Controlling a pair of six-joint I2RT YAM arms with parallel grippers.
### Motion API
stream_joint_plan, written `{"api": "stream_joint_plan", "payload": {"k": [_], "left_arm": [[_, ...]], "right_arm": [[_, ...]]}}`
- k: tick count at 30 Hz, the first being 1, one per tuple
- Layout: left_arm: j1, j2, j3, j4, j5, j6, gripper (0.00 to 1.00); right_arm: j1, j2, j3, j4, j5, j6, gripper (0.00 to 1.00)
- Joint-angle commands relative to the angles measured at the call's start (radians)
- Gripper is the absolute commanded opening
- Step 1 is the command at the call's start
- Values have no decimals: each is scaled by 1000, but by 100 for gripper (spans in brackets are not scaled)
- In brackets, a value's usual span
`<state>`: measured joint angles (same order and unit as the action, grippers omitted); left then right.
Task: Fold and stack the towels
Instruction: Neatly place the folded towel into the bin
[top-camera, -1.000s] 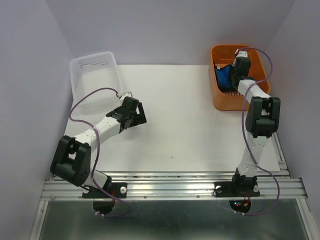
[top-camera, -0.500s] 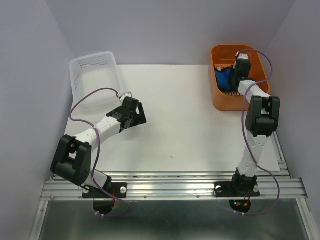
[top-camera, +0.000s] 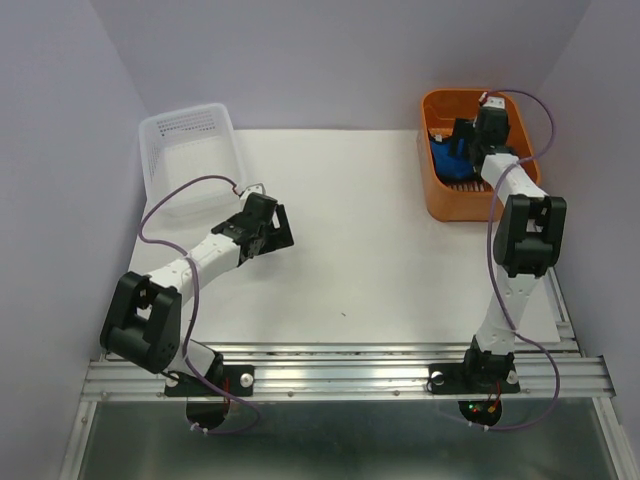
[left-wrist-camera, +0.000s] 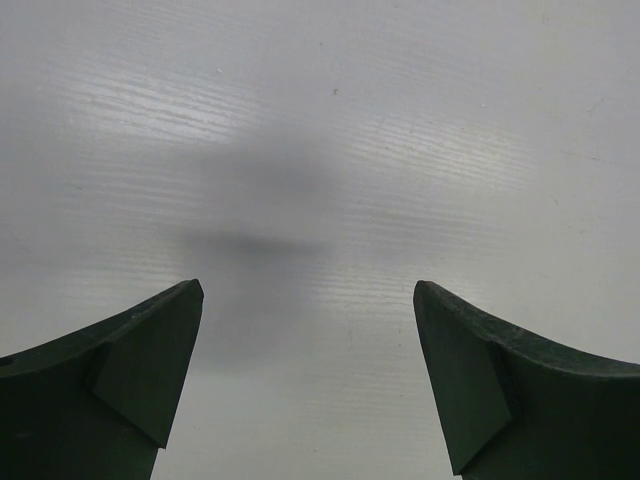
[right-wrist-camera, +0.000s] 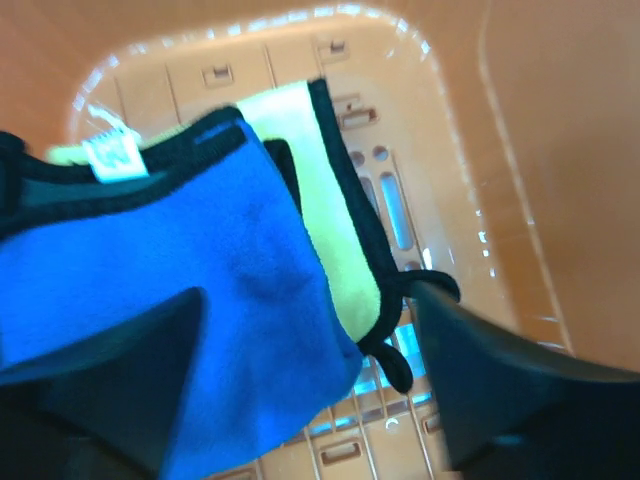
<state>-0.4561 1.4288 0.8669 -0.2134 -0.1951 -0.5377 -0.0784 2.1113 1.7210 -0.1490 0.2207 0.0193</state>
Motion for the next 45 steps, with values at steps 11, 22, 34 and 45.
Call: {"api": "stream_joint_plan", "payload": {"k": [11, 22, 34, 45], "left_arm": [[8, -162, 64, 62, -27, 13, 99], [10, -295, 26, 36, -27, -14, 99], [13, -510, -94, -30, -156, -120, 99], [13, -590, -112, -49, -179, -156, 99]], "right_arm": [[-6, -359, -81, -98, 19, 125, 100], [-6, -827, -473, -305, 115, 355, 100], [-6, -1267, -845, -379, 22, 482, 100], [-6, -1392, -908, -371, 37, 469, 100]]}}
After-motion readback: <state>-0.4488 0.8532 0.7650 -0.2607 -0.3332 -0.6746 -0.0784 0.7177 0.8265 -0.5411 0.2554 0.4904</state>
